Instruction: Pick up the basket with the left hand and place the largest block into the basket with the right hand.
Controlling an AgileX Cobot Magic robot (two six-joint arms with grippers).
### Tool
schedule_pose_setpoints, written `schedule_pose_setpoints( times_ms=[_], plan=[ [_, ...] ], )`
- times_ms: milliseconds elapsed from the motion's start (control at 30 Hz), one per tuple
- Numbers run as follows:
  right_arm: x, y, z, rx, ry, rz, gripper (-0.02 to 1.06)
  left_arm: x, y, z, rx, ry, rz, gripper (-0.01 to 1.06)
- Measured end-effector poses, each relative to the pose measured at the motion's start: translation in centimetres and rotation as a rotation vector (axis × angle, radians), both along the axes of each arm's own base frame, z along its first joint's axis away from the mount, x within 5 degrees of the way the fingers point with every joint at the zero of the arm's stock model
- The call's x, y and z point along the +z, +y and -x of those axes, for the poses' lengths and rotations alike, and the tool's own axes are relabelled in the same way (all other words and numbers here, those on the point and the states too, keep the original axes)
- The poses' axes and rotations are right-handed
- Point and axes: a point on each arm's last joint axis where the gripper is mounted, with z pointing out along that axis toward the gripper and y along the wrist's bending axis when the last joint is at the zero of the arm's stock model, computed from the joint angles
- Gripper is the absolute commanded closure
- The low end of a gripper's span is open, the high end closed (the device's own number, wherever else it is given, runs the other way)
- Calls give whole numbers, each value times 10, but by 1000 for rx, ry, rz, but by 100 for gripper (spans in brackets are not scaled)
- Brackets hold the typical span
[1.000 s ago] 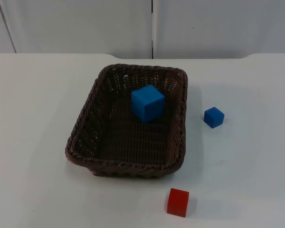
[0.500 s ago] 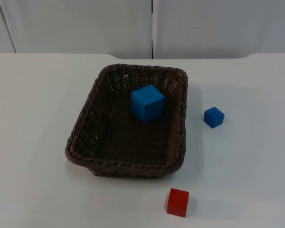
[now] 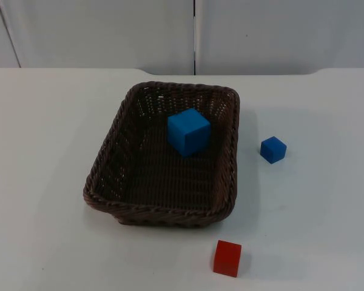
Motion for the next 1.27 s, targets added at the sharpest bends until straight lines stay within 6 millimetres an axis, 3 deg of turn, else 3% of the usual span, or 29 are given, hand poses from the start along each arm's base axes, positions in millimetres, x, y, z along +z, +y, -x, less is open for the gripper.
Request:
schedule_pose_setpoints(
  times_ms=[567,1267],
  plan=[
    [0,0,-1,-312,1,-3,-1,0,0,0,0,0,0,0],
    [0,0,-1,-332,-4,16,-1,0,0,0,2,0,-3,0]
  ],
)
